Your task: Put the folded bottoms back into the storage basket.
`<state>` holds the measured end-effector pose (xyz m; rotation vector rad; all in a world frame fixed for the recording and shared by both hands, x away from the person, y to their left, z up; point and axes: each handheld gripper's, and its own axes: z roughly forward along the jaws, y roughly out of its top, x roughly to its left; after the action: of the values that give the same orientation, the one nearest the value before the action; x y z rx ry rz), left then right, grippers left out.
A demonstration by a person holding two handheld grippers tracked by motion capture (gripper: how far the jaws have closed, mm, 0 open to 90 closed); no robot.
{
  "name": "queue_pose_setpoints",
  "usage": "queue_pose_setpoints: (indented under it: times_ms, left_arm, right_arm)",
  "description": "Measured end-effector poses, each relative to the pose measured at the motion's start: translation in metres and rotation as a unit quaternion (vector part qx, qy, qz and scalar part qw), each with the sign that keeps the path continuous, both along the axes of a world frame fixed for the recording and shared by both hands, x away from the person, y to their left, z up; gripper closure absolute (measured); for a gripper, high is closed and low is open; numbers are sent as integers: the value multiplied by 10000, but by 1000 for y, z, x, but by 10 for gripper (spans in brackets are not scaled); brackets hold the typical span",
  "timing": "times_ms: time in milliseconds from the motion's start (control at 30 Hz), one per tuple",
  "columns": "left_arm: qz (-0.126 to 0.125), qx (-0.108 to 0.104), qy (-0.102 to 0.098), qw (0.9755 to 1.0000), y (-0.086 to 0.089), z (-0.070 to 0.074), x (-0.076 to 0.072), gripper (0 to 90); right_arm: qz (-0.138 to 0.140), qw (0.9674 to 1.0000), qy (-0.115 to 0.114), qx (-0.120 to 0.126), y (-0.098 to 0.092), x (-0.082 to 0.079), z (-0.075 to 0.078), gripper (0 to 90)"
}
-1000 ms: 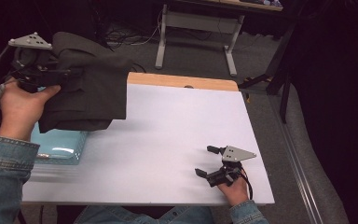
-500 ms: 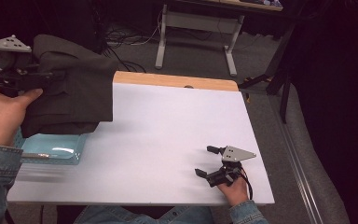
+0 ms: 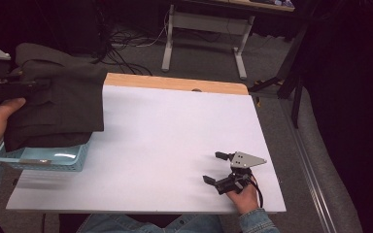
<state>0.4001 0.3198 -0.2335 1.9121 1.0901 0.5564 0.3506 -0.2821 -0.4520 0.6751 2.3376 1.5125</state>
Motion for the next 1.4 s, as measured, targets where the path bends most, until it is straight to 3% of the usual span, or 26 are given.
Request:
queue_pose_setpoints:
  times_ms: [233, 500, 733, 1400]
  left_arm:
    - [-9, -48, 114, 9999, 9, -7, -1, 691]
    - [-25, 92, 301, 9995, 15, -17, 0, 689]
    - [-125, 169, 503, 9985, 22, -33, 7, 684]
    - [110, 144, 876, 9960, 38, -69, 31, 665]
  right_arm:
    - [-4, 10000, 2, -17, 0, 0, 0, 4]
    - [6, 10000, 10, -4, 0, 0, 0, 4]
    - [15, 10000, 22, -31, 1, 0, -1, 4]
    - [54, 10000, 21, -38, 1, 0, -1, 4]
